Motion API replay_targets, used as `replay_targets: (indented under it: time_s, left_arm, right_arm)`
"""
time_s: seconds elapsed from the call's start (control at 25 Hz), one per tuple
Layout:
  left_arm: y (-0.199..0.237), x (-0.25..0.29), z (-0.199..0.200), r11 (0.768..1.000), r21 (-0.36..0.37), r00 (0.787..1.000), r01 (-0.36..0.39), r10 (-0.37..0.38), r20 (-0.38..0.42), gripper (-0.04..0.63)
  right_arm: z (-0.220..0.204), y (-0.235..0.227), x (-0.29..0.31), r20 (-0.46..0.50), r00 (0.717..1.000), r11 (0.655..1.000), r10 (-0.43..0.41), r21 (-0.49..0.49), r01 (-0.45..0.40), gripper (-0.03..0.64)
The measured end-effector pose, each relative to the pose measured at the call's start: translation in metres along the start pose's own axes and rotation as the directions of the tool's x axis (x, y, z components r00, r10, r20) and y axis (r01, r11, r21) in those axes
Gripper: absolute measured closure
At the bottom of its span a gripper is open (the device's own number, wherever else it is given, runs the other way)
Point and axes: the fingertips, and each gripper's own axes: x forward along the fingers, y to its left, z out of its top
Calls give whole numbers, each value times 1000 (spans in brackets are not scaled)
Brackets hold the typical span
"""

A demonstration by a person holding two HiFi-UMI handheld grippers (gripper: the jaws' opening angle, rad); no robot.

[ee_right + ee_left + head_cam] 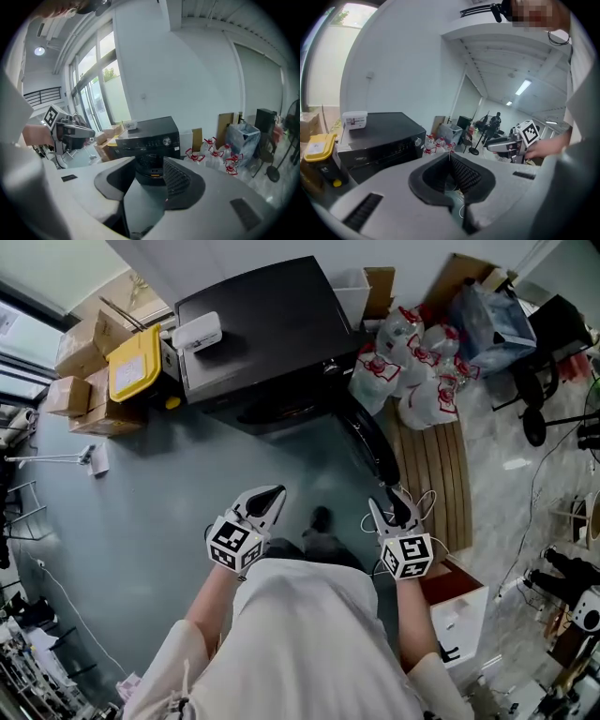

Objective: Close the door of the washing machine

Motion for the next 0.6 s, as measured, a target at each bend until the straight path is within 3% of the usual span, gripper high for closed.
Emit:
replay_targets:
  time_s: [0.6]
  left_arm:
    - [35,104,-18,990,46,985,137,-131,-110,586]
  right_arm:
    - [-52,-66,65,-127,988,995,-86,39,91,419]
